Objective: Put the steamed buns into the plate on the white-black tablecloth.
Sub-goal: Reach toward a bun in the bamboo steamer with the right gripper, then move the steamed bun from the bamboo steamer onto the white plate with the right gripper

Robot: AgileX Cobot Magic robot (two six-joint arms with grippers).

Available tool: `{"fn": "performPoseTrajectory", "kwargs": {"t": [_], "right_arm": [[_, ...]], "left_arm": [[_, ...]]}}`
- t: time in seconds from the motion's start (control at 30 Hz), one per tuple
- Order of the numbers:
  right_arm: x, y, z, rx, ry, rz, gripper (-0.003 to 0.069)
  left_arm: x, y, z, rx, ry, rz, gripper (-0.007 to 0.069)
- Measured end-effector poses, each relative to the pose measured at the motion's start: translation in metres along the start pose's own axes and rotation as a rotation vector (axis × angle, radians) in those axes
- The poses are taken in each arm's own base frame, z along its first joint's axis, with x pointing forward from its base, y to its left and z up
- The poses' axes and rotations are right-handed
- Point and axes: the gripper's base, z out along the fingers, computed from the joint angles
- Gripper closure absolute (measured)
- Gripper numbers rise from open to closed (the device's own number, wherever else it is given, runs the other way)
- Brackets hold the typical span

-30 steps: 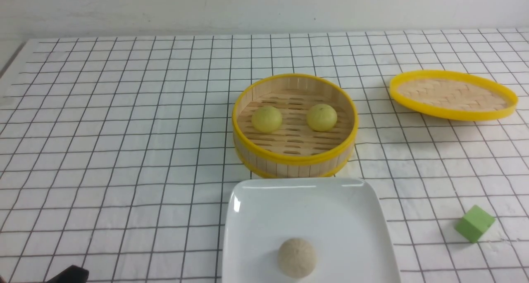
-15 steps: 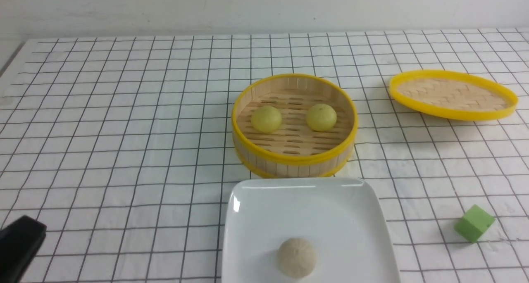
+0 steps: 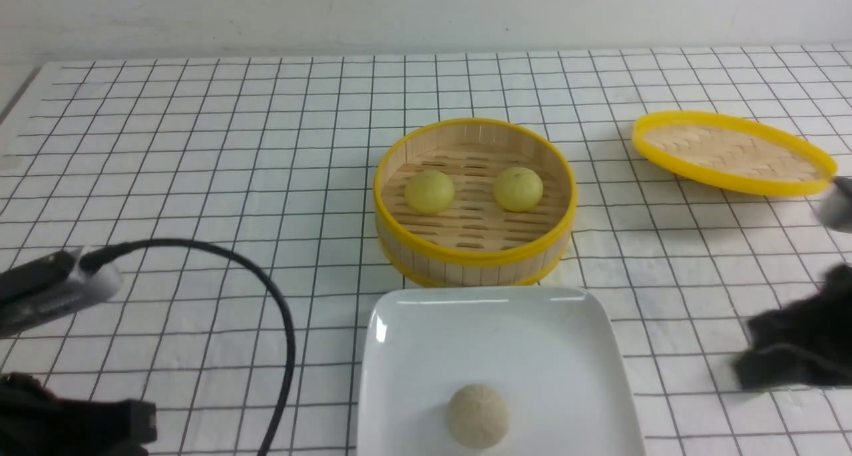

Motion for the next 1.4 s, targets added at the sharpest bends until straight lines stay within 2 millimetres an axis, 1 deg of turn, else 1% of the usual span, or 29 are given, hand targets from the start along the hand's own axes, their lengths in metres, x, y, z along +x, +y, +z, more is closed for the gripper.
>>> {"fn": "performPoseTrajectory", "kwargs": {"t": [0.03, 0.07, 0.17, 0.2, 0.33, 0.37, 0.43, 0.57, 0.6, 0.63, 0.67, 0.7, 0.77, 0.83, 0.87, 0.9, 0.97, 1.0, 1.03, 1.07, 1.1, 1.13, 1.17, 1.2, 1.27, 1.3, 1.33, 1.37, 1.4], "right_arm": [[-0.002, 0.003, 0.003, -0.007, 0.003, -0.016, 0.0656], [-0.018, 0.013, 0.014, -0.024, 0.018, -0.061, 0.0647], [-0.050, 0.022, 0.042, 0.004, 0.068, -0.119, 0.0622], [-0.067, 0.029, 0.052, 0.023, 0.087, -0.169, 0.0603], [-0.111, 0.052, 0.060, 0.047, 0.039, -0.226, 0.0557], [-0.114, 0.052, 0.062, 0.049, 0.037, -0.225, 0.0555], [-0.145, 0.057, 0.062, 0.083, -0.053, -0.229, 0.0517], [-0.173, 0.054, 0.079, 0.134, -0.112, -0.233, 0.0445], [-0.180, 0.052, 0.088, 0.153, -0.123, -0.239, 0.0411], [-0.193, 0.048, 0.101, 0.185, -0.146, -0.246, 0.0344], [-0.194, 0.046, 0.106, 0.190, -0.144, -0.248, 0.0337], [-0.203, 0.041, 0.121, 0.214, -0.156, -0.260, 0.0281], [-0.210, 0.035, 0.137, 0.236, -0.163, -0.275, 0.0233], [-0.213, 0.031, 0.148, 0.248, -0.159, -0.281, 0.0236], [-0.214, 0.029, 0.152, 0.253, -0.155, -0.284, 0.0267], [-0.214, 0.029, 0.152, 0.254, -0.156, -0.285, 0.0321], [-0.216, 0.032, 0.147, 0.252, -0.149, -0.294, 0.0483], [-0.217, 0.036, 0.138, 0.248, -0.146, -0.303, 0.0565], [-0.217, 0.037, 0.136, 0.246, -0.146, -0.304, 0.0578], [-0.217, 0.047, 0.114, 0.228, -0.156, -0.311, 0.0636], [-0.215, 0.052, 0.104, 0.219, -0.151, -0.310, 0.0643], [-0.211, 0.062, 0.080, 0.195, -0.158, -0.307, 0.0643], [-0.210, 0.064, 0.075, 0.188, -0.159, -0.305, 0.0643], [-0.199, 0.077, 0.041, 0.159, -0.157, -0.307, 0.0643], [-0.177, 0.090, 0.009, 0.129, -0.131, -0.312, 0.0643], [-0.157, 0.094, 0.002, 0.112, -0.072, -0.295, 0.0643], [-0.156, 0.096, -0.002, 0.109, -0.074, -0.299, 0.0643], [-0.129, 0.097, 0.007, 0.095, 0.023, -0.265, 0.0641], [-0.116, 0.098, 0.015, 0.092, 0.062, -0.259, 0.0638]], "left_arm": [[-0.001, 0.000, 0.001, -0.001, 0.002, 0.001, 0.0622], [-0.005, 0.000, 0.004, 0.002, 0.006, 0.005, 0.0622], [-0.008, 0.000, 0.007, 0.002, 0.004, 0.002, 0.0622], [-0.010, 0.000, 0.008, 0.002, -0.001, -0.012, 0.0618], [-0.012, 0.000, 0.008, 0.004, -0.017, -0.045, 0.0587], [-0.012, 0.000, 0.008, 0.004, -0.017, -0.045, 0.0583], [-0.012, 0.000, 0.008, 0.004, -0.017, -0.049, 0.0554], [-0.012, 0.000, 0.008, 0.003, -0.017, -0.049, 0.0515], [-0.012, 0.000, 0.008, 0.003, -0.017, -0.049, 0.0505], [-0.012, 0.000, 0.008, 0.003, -0.017, -0.049, 0.0484], [-0.012, 0.000, 0.008, 0.003, -0.017, -0.049, 0.0480], [-0.012, 0.000, 0.008, 0.003, -0.017, -0.049, 0.0461], [-0.012, 0.000, 0.008, 0.003, -0.017, -0.049, 0.0445], [-0.012, 0.000, 0.008, 0.003, -0.017, -0.049, 0.0436], [-0.012, 0.000, 0.008, 0.003, -0.018, -0.049, 0.0433], [-0.012, 0.000, 0.008, 0.003, -0.019, -0.049, 0.0431], [-0.012, 0.000, 0.008, 0.003, -0.022, -0.049, 0.0427], [-0.012, 0.000, 0.008, 0.003, -0.022, -0.049, 0.0426], [-0.012, 0.000, 0.008, 0.003, -0.022, -0.049, 0.0426], [-0.012, 0.000, 0.008, 0.003, -0.022, -0.049, 0.0426], [-0.012, 0.000, 0.008, 0.004, -0.022, -0.049, 0.0426], [-0.012, 0.000, 0.008, 0.004, -0.022, -0.049, 0.0424], [-0.012, 0.000, 0.008, 0.004, -0.022, -0.049, 0.0423], [-0.012, 0.000, 0.008, 0.004, -0.022, -0.049, 0.0419], [-0.012, 0.000, 0.008, 0.004, -0.022, -0.049, 0.0414], [-0.012, 0.000, 0.008, 0.004, -0.022, -0.051, 0.0412], [-0.012, 0.000, 0.008, 0.004, -0.022, -0.050, 0.0412], [-0.012, 0.000, 0.008, 0.004, -0.022, -0.051, 0.0410], [-0.012, 0.000, 0.008, 0.004, -0.022, -0.052, 0.0409]]}}
